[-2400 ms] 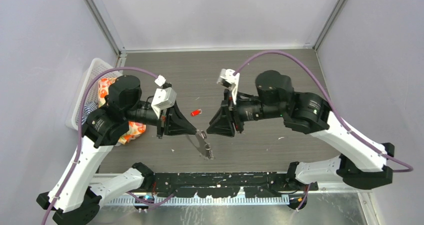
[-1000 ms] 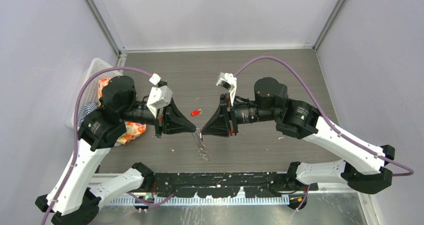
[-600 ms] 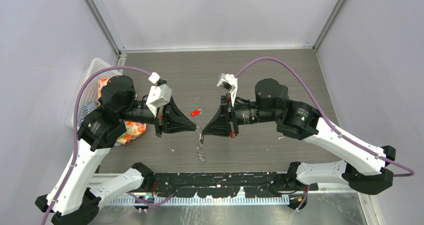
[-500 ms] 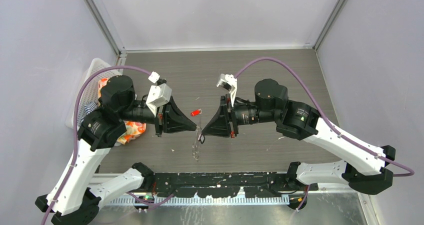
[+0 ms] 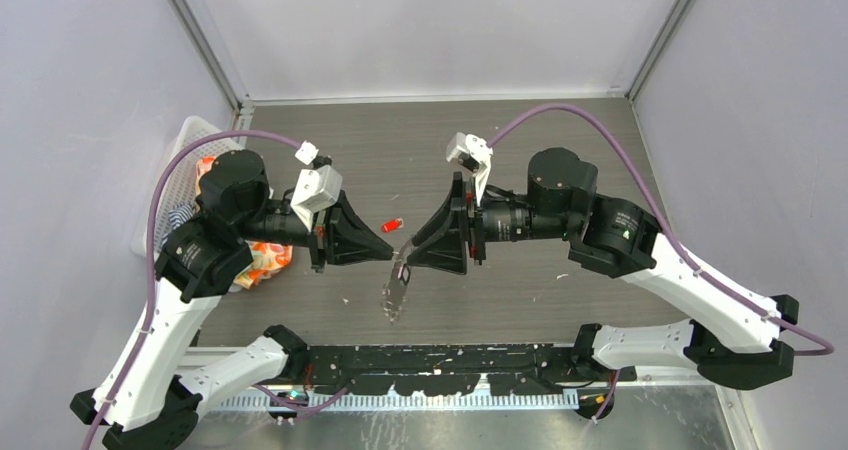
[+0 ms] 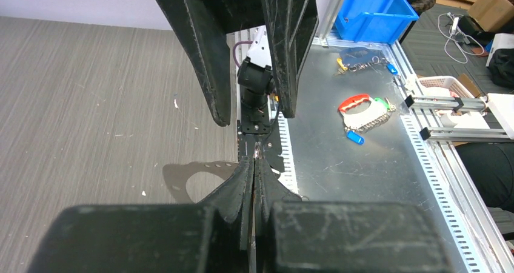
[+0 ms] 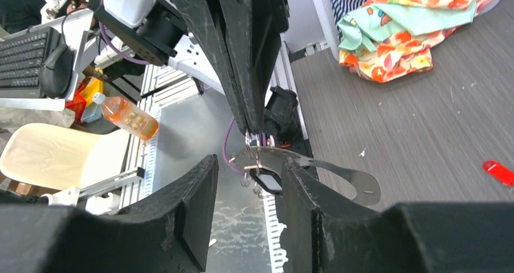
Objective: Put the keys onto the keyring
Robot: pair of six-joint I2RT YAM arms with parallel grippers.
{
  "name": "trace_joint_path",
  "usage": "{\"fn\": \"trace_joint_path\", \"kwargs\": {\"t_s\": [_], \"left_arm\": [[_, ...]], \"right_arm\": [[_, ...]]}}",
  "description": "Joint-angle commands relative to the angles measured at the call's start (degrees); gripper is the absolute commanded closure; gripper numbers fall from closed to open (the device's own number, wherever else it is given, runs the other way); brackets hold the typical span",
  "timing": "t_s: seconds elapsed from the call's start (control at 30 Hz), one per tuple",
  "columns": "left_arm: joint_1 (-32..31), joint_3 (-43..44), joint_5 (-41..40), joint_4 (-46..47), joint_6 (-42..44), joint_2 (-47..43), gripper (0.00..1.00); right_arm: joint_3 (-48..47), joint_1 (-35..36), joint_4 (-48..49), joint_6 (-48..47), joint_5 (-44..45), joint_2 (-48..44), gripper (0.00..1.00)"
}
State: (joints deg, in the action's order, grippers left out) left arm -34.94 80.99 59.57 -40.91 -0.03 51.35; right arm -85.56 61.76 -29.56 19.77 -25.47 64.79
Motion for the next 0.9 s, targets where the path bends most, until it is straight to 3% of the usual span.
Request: {"fn": "trace_joint_path", "kwargs": {"t_s": [0.0, 0.33, 0.4, 0.53, 0.67, 0.73, 0.8, 0.87], "left_arm": [[-0.28, 0.94, 0.90, 3.24, -1.02, -0.67, 1.00], [-0.28, 0.86, 0.85, 3.14, -0.93, -0.90, 1.00], [-0.28, 0.88, 0.82, 3.13, -0.87, -0.99, 1.00], [-0.29, 0.92, 0.60, 2.62, -0.33, -0.99, 1.00], [-0.23, 1.11, -0.30, -1.98, 4.47, -0.79, 1.00], [-0.30, 1.33, -0.26, -6.06, 7.99, -0.30, 0.92], [-0.29, 2.08, 0.55, -10.03, 10.85, 0.59, 0.75], [-0.23, 3.63, 1.74, -14.26, 13.60, 2.07, 0.67]], "right_arm": [[-1.98, -0.11, 3.97, -1.11, -0.14, 0.76, 0.53], [-1.89, -0.13, 4.86, -0.26, -1.25, 2.94, 0.65], [-1.74, -0.14, 4.89, -0.21, -1.51, 3.01, 0.72], [-1.63, -0.13, 4.51, -0.37, -1.99, 2.88, 0.98], [-3.36, -0.09, 0.80, -1.56, -1.81, 2.56, 0.99], [-5.77, -0.10, -3.14, -2.78, -1.21, 3.24, 0.99], [-8.86, -0.14, -7.36, -3.83, -1.33, 5.03, 0.99], [-11.99, -0.11, -11.49, -4.71, -2.02, 7.14, 0.99]]}}
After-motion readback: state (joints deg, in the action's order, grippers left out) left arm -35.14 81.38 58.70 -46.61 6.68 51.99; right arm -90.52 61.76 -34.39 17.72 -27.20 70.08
